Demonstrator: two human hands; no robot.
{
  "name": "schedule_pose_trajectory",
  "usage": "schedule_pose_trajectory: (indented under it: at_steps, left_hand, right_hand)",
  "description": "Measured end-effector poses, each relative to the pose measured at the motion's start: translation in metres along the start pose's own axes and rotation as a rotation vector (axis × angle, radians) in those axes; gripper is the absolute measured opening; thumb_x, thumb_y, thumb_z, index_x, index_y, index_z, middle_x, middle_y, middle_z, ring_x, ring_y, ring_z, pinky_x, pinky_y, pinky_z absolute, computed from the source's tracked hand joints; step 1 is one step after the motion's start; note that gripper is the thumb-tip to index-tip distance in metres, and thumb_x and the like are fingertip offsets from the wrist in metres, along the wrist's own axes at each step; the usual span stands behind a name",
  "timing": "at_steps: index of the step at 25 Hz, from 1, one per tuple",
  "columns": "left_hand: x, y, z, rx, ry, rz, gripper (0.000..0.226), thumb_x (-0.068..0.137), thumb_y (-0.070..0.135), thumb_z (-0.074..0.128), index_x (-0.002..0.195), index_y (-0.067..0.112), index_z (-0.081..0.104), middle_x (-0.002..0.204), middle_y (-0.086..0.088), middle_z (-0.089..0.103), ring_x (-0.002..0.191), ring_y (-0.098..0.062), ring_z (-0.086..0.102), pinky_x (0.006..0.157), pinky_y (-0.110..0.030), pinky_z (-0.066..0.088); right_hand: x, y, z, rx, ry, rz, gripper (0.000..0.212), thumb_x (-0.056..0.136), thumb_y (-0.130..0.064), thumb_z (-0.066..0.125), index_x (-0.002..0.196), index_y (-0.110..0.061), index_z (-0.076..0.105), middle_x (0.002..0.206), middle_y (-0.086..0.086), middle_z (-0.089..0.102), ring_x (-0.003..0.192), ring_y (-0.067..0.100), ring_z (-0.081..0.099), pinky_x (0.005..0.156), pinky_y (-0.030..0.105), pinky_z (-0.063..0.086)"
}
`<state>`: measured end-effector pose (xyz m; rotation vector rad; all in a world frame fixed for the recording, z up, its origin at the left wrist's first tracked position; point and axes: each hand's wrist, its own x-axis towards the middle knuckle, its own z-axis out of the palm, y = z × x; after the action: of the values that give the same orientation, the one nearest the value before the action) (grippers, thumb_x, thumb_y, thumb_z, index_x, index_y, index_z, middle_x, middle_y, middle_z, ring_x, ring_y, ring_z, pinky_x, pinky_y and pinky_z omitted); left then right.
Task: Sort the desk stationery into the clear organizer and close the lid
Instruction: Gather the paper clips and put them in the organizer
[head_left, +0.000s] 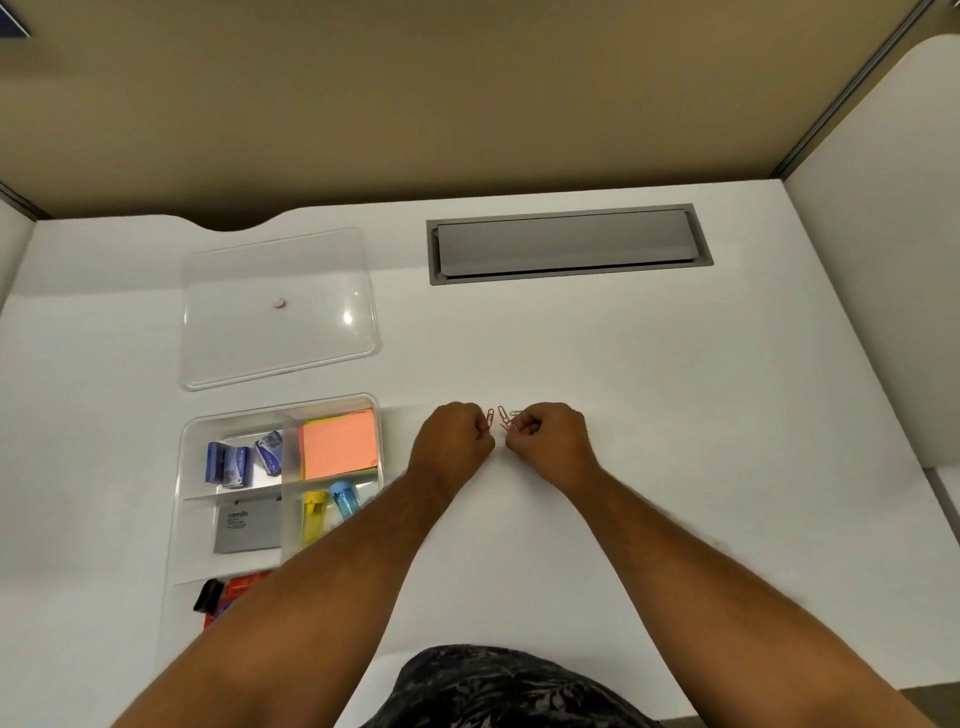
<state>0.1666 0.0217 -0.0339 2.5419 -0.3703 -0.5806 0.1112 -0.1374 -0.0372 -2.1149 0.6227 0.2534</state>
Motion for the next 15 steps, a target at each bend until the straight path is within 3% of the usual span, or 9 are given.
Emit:
schedule_pose_trajectory:
  at_steps: [3, 6, 9, 13, 15]
  left_hand:
    - [-0.024, -0.003, -0.013, -0.118, 0.053, 0.039, 0.007, 0.081, 0.022, 0.065, 0.076, 0.022, 0.07, 0.072, 0.007, 0.067, 0.07, -0.012, 0.061, 0.067, -0.032, 0.053]
    - [-0.062, -0.017, -0.027, -0.137, 0.132, 0.049, 0.005, 0.087, 0.028, 0.067, 0.084, 0.028, 0.071, 0.081, 0.013, 0.068, 0.072, -0.005, 0.058, 0.069, -0.027, 0.049]
    - [-0.111, -0.043, -0.049, -0.204, 0.188, 0.009, 0.003, 0.089, 0.029, 0.071, 0.089, 0.03, 0.074, 0.086, 0.015, 0.069, 0.072, -0.005, 0.06, 0.071, -0.022, 0.047]
    - [-0.169, -0.095, -0.068, -0.159, 0.07, -0.087, 0.008, 0.091, 0.028, 0.071, 0.093, 0.032, 0.078, 0.085, 0.018, 0.068, 0.074, -0.004, 0.06, 0.069, -0.024, 0.046]
    - [-0.191, -0.115, -0.074, -0.118, 0.054, -0.162, 0.009, 0.092, 0.028, 0.07, 0.093, 0.032, 0.078, 0.093, 0.015, 0.071, 0.081, -0.006, 0.062, 0.074, -0.027, 0.051]
  right_hand:
    - [-0.021, -0.009, -0.003, 0.322, -0.054, 0.095, 0.002, 0.076, -0.01, 0.074, 0.074, -0.012, 0.076, 0.066, 0.005, 0.073, 0.057, 0.015, 0.066, 0.064, 0.037, 0.056]
    - [-0.048, -0.025, 0.0, 0.434, -0.17, 0.045, 0.003, 0.082, -0.009, 0.076, 0.08, -0.006, 0.076, 0.068, 0.006, 0.071, 0.062, 0.019, 0.066, 0.072, 0.047, 0.061]
    - [-0.082, -0.042, 0.016, 0.368, -0.278, -0.035, 0.005, 0.084, -0.009, 0.075, 0.082, -0.004, 0.074, 0.067, 0.005, 0.069, 0.063, 0.019, 0.067, 0.077, 0.046, 0.063]
    - [-0.119, -0.059, 0.052, 0.081, -0.434, -0.213, 0.002, 0.082, -0.011, 0.076, 0.08, -0.011, 0.075, 0.07, 0.003, 0.072, 0.06, 0.018, 0.071, 0.065, 0.033, 0.062]
    - [-0.134, -0.067, 0.073, -0.05, -0.486, -0.272, 0.002, 0.08, -0.013, 0.077, 0.08, -0.014, 0.076, 0.073, 0.003, 0.073, 0.061, 0.017, 0.072, 0.064, 0.035, 0.064]
